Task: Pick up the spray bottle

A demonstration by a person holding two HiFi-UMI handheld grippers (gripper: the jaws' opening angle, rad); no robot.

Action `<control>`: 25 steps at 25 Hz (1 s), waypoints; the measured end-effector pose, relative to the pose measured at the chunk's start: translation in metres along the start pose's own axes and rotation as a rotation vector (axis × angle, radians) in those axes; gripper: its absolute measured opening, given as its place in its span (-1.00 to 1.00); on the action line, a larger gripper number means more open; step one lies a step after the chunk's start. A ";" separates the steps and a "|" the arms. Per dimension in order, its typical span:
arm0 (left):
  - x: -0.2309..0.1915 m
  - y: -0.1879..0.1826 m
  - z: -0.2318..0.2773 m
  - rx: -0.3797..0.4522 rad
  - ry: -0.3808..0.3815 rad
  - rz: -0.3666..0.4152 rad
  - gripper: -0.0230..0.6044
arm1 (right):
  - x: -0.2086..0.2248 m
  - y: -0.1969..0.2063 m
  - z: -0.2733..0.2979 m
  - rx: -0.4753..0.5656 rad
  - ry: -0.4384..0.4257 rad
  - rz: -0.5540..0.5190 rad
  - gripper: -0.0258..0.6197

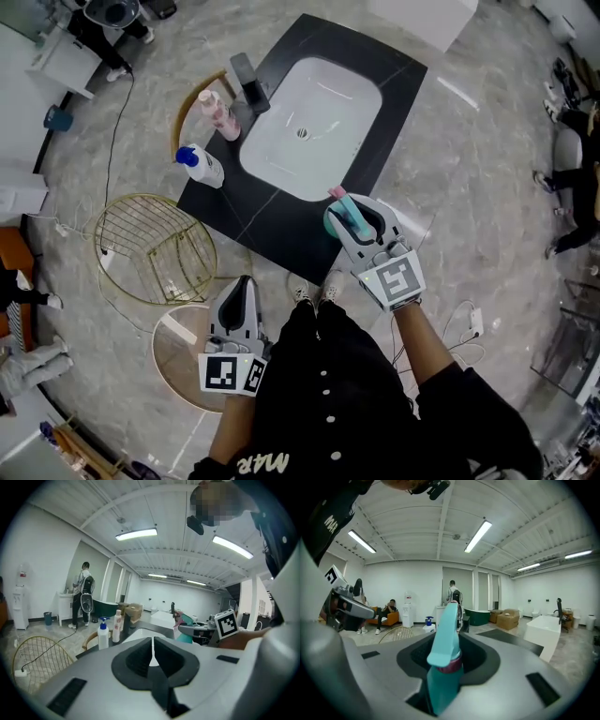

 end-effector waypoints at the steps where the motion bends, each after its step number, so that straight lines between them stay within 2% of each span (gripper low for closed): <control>1: 0.001 -0.008 0.001 0.014 0.006 0.009 -0.86 | 0.002 -0.009 -0.008 0.007 0.015 0.001 -0.54; 7: 0.009 -0.047 0.014 0.097 0.041 0.031 -0.86 | 0.007 -0.053 -0.054 0.058 0.098 0.013 -0.54; 11: 0.012 -0.067 0.022 0.149 0.072 0.056 -0.86 | 0.011 -0.069 -0.083 0.036 0.186 0.023 -0.54; 20: 0.019 -0.095 0.032 0.208 0.118 0.102 -0.86 | 0.017 -0.080 -0.132 0.127 0.299 0.046 -0.54; 25: 0.029 -0.098 0.037 0.213 0.149 0.114 -0.86 | 0.021 -0.082 -0.145 0.107 0.342 0.061 -0.54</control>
Point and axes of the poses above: the fingertips, and each gripper's own axes: z forward along the fingers, x to its right, y out of its underside, the point moved 7 cm from there along -z, backward along the fingers, and after that the axes turned 6 degrees about -x, right-handed, at the moved point
